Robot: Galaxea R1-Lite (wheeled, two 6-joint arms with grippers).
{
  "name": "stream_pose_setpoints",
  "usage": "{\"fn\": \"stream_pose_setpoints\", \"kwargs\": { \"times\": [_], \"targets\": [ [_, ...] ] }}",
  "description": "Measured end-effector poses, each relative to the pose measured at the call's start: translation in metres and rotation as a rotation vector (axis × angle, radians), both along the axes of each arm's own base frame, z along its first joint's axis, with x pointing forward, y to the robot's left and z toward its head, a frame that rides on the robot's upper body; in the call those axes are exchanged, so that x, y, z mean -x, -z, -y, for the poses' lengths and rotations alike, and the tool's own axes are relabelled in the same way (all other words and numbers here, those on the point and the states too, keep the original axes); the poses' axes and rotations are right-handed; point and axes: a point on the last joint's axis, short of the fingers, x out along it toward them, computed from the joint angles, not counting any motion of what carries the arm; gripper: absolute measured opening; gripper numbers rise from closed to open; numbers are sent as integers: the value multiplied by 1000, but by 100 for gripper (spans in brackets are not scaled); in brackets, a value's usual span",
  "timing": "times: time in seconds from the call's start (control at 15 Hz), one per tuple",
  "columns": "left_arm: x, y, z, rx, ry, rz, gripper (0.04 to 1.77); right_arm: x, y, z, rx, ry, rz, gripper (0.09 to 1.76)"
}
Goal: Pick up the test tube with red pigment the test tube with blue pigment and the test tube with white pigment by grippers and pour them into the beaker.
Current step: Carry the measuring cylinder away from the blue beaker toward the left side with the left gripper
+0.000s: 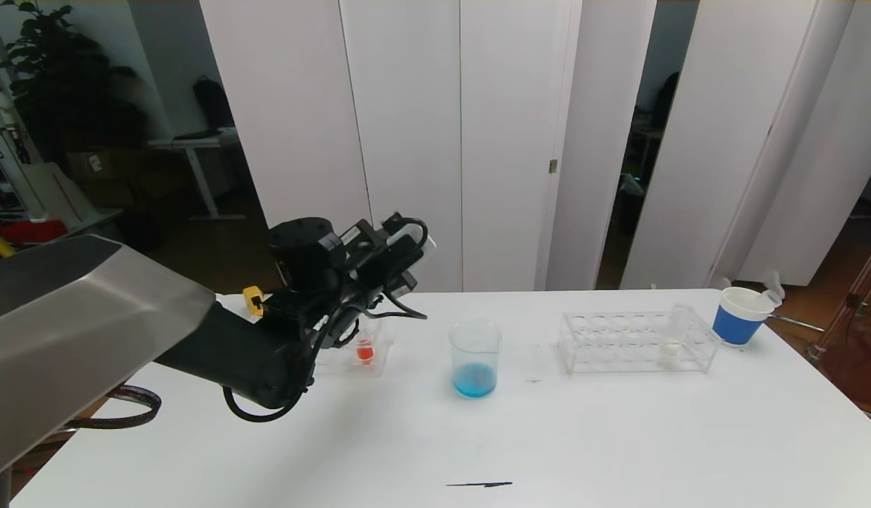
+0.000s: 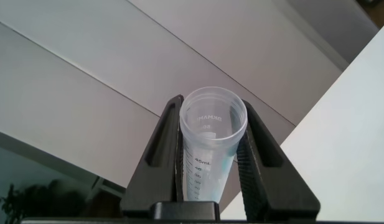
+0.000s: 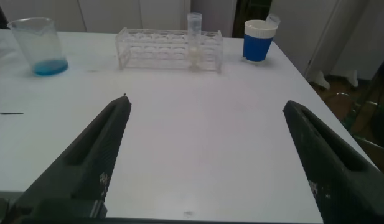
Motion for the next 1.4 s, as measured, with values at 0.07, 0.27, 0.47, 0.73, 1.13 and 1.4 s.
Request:
{"fn": "stream_pose_setpoints", "kwargs": {
  "times": [0.07,0.27,0.47,0.73,1.13,1.4],
  "targets": [
    [3,-8,-1,66,-30,-42,58,0,0,0,0,0,0,175],
    [14,-32,-3,250,-68,-142,58,0,0,0,0,0,0,175],
    [23,-52,-5,418,-101,-240,58,0,0,0,0,1,0,175],
    [37,-79,-12,660,-193,-387,58,0,0,0,0,0,0,175],
    [56,-113,-43,907,-318,-413,58,0,0,0,0,-1,0,175],
    [57,-123,-72,918,-418,-352,58,0,0,0,0,0,0,175]
  ]
}}
